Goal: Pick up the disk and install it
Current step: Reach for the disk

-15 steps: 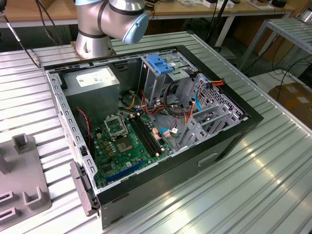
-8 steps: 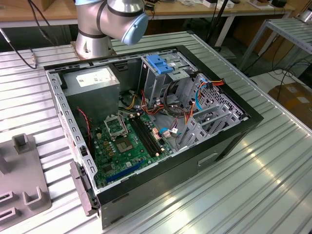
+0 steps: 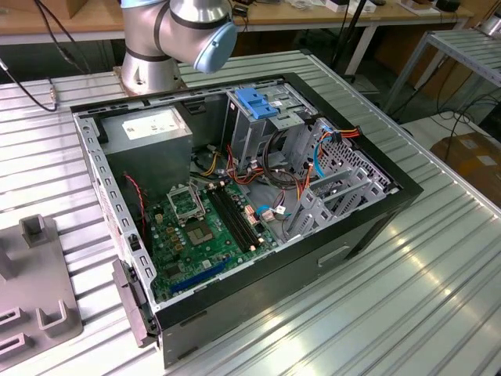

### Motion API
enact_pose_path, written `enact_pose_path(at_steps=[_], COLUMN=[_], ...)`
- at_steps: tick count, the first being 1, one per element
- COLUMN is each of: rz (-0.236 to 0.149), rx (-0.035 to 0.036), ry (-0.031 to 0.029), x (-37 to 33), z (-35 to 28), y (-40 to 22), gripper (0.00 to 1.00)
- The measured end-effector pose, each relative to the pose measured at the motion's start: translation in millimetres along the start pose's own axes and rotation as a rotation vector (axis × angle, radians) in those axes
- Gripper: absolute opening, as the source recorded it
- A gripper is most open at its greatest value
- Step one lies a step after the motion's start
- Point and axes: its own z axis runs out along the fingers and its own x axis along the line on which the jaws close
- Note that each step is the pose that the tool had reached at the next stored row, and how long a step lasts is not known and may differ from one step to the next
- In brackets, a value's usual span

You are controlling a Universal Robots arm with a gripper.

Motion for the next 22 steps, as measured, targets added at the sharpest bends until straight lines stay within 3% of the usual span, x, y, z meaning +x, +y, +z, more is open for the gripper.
enact_pose_path(at_steps=[3,12,22], rz=[-0.001,-0.003,-0.003], rx=[0.0003,0.0006,0.0006], ry=[0.0027,0.0075,0.0077], x=[10.9,52.9,54.6], z=[1.0,4.7,4.7], y=[-0.9,-4.2,-4.3], gripper=[0.10,0.10,0.10])
